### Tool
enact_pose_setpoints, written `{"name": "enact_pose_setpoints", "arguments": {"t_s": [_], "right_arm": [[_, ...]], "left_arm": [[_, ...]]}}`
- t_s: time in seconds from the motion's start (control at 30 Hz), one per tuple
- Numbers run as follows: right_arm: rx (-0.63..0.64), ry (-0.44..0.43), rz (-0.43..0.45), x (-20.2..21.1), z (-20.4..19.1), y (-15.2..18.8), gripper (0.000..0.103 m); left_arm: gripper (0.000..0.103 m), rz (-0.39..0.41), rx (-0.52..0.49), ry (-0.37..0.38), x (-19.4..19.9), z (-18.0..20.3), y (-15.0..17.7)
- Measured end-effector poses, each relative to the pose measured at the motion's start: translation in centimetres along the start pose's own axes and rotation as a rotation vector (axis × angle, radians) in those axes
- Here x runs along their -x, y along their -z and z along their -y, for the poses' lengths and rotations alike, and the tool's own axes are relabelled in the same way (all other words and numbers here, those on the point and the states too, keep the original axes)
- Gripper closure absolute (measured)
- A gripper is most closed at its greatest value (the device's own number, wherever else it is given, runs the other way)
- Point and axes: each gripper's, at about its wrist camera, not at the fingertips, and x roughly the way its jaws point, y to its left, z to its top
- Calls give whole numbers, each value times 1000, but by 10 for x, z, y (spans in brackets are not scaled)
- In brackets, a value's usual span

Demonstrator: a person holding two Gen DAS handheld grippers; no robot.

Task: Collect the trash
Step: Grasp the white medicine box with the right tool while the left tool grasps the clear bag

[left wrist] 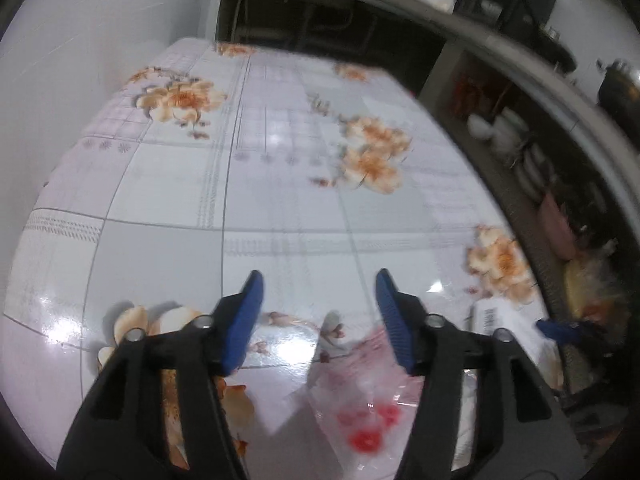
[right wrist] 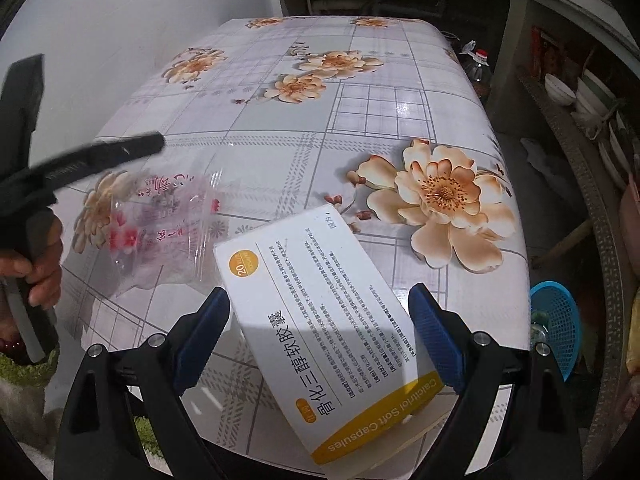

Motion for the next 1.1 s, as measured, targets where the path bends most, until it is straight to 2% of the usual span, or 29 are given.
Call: {"name": "enact_pose_setpoints", "arguments": {"t_s": [0.03, 0.07, 0.17, 0.27, 0.33, 0.37, 0.47, 0.53, 0.57, 0.7, 0.77, 0.87, 1.0, 1.1], "right_arm": [[-1, 2, -1, 0, -1, 0, 15], [-1, 3, -1, 0, -1, -1, 15], [-2, 7, 1, -1, -2, -1, 15], [-4, 8, 2, -2, -2, -1, 15], [-3, 8, 2, -3, -2, -1, 15], [-1, 7, 4, -3, -1, -1, 15], [-2, 8, 7, -3, 1, -1, 15], [-6, 37, 10, -2, 5, -1, 15], [-11, 49, 11, -2, 7, -1, 15], [-56, 46, 9, 1, 22, 0, 15], [-66, 48, 7, 2, 26, 2, 15], [-62, 53, 7, 2, 26, 4, 15], [-42, 72, 8, 1, 22, 5, 15], [-45, 69, -9, -4, 21, 5, 15]], "left_arm": [[57, -25, 6, 7, -3, -1, 3], [57, -55, 28, 46, -5, -3, 8], [57, -89, 72, 113, 4, -6, 27], [54, -68, 93, 145, 20, -11, 40], [43, -40, 109, 170, 31, -15, 42], [41, -14, 107, 197, 39, -16, 42], [30, 8, 42, 290, 54, -8, 43], [22, -19, -15, 332, 57, 5, 45], [22, -40, -53, 343, 56, 13, 48], [20, -111, -218, 279, 40, 47, 65], [20, -139, -258, 234, 29, 55, 72], [20, -169, -269, 217, 15, 59, 78], [21, -158, -326, 166, 11, 67, 79], [30, -139, -390, 95, 9, 77, 84]]}}
